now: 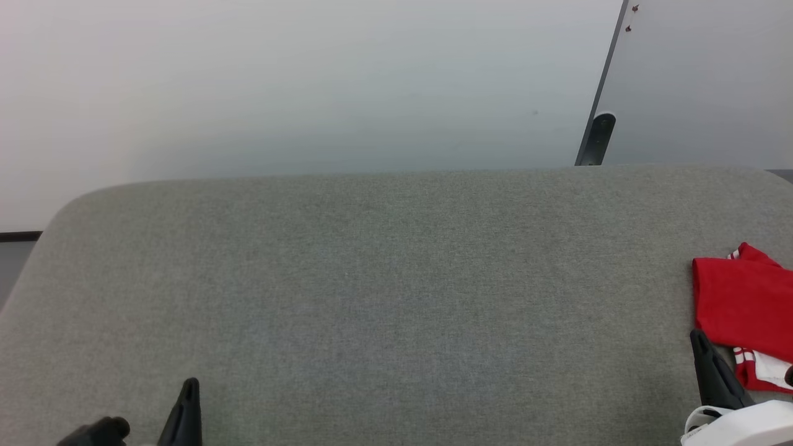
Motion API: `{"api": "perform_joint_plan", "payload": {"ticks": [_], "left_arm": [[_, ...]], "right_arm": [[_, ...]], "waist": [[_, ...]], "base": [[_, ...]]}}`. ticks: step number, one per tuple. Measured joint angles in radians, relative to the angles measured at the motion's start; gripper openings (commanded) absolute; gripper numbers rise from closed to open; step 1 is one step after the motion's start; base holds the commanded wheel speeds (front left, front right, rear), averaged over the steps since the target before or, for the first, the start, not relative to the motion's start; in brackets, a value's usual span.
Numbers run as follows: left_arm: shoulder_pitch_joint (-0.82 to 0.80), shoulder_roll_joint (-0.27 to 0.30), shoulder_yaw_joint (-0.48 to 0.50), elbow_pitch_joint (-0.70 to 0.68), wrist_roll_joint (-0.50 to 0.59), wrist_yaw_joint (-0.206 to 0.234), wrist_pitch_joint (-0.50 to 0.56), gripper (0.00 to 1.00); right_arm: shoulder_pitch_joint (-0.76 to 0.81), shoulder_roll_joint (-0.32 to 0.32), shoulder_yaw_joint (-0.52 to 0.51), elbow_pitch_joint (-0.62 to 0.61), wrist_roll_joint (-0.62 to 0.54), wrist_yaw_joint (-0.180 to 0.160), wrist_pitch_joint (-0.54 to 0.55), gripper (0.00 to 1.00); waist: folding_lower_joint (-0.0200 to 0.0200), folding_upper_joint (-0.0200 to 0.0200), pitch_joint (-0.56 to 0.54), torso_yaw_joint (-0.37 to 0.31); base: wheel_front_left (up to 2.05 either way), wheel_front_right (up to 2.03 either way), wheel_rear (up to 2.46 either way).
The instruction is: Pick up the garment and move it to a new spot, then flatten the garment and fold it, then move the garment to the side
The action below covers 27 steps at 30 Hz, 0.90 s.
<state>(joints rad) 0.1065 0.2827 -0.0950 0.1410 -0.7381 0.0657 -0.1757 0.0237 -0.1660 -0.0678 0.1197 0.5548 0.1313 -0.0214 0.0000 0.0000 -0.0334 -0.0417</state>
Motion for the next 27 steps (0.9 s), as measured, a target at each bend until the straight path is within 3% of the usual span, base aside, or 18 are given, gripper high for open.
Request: {"api": "perform_joint_plan", "payload": {"ticks": [27], "left_arm": [[-0.070,-0.080,0.071,0.037,-0.306,-0.067,0.098,0.00]], "right_arm": [[-0.041,0.041,-0.018,0.044,0.369,0.000,0.046,0.00]], "waist": [[0.0000,0.0001,0.009,0.010]], "base": [[0.00,0.00,0.00]]}}
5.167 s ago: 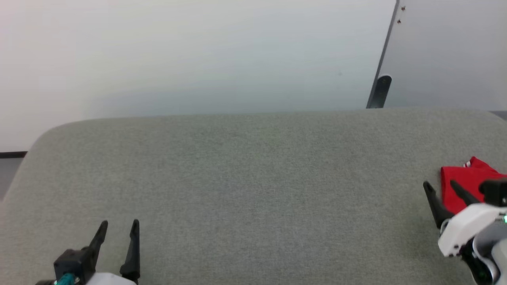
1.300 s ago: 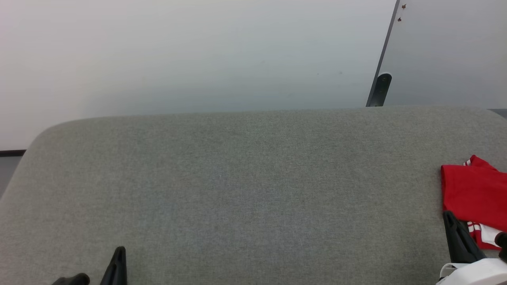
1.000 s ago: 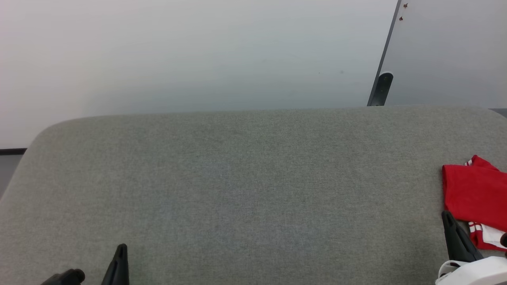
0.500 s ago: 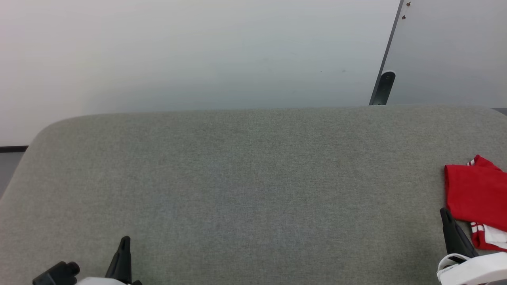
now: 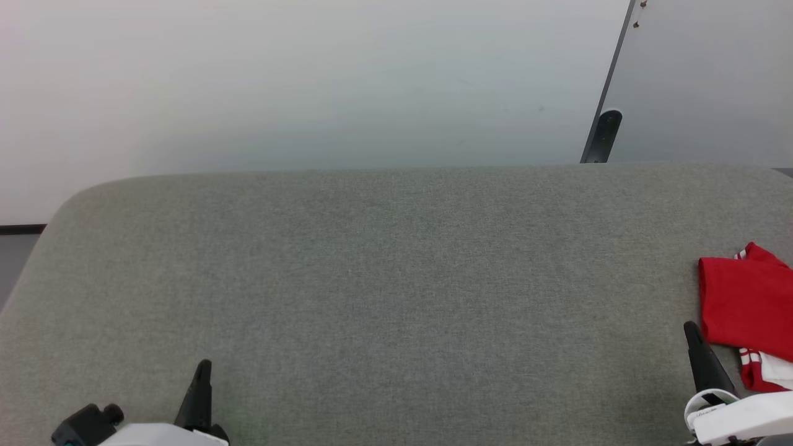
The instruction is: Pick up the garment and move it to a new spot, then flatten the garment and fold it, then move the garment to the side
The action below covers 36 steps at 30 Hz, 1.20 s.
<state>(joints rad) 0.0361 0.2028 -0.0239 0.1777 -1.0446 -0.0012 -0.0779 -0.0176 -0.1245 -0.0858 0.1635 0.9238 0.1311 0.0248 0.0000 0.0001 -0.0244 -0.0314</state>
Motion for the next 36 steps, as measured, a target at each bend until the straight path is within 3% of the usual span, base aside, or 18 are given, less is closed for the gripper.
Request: {"api": "perform_joint_plan", "payload": {"ticks": [36], "left_arm": [[-0.075,-0.078,0.070,0.035,-0.295,-0.067,0.101,0.00]], "right_arm": [[-0.045,0.038,-0.013,0.043,0.360,0.000,0.046,0.00]], "waist": [[0.0000,0.0000,0.012,0.014]], "base": [[0.00,0.00,0.00]]}}
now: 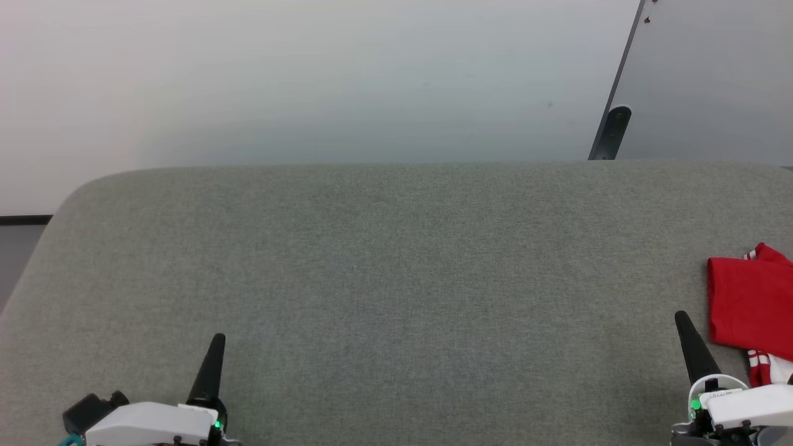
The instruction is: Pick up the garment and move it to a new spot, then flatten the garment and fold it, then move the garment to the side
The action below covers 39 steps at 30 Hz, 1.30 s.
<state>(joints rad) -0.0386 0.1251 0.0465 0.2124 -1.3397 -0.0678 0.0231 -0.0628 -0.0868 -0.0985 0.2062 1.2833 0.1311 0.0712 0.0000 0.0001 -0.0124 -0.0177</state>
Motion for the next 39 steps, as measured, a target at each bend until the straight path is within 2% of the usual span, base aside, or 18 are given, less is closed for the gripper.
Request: {"api": "perform_joint_plan", "payload": {"ticks": [39], "left_arm": [[-0.059,-0.064,0.057,0.029,-0.235,-0.055,0.079,0.00]], "right_arm": [[-0.033,0.031,-0.014,0.034,0.282,0.000,0.036,0.00]], "waist": [[0.0000,0.0000,0.013,0.015]], "base": [[0.00,0.00,0.00]]}}
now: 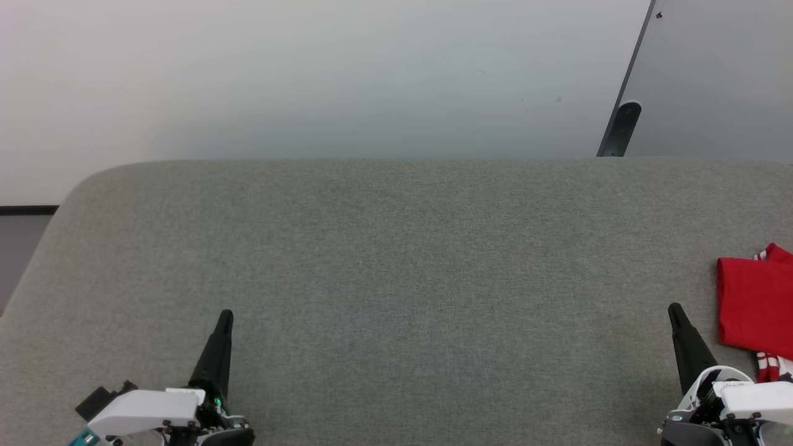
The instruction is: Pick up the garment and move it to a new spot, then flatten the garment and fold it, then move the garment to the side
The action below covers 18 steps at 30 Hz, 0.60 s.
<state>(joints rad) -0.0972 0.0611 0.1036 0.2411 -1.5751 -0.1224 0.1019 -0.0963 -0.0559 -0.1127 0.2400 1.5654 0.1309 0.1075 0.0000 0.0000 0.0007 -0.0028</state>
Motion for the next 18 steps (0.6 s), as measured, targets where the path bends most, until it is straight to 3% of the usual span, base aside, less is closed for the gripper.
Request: {"api": "perform_joint_plan", "payload": {"ticks": [18], "left_arm": [[-0.006,-0.011,0.009,0.004,-0.037,-0.007,0.012,0.00]], "right_arm": [[-0.011,0.005,-0.002,0.006,0.044,0.000,0.007,0.00]], "waist": [[0.0000,0.0000,0.002,0.003]], "base": [[0.00,0.00,0.00]]}}
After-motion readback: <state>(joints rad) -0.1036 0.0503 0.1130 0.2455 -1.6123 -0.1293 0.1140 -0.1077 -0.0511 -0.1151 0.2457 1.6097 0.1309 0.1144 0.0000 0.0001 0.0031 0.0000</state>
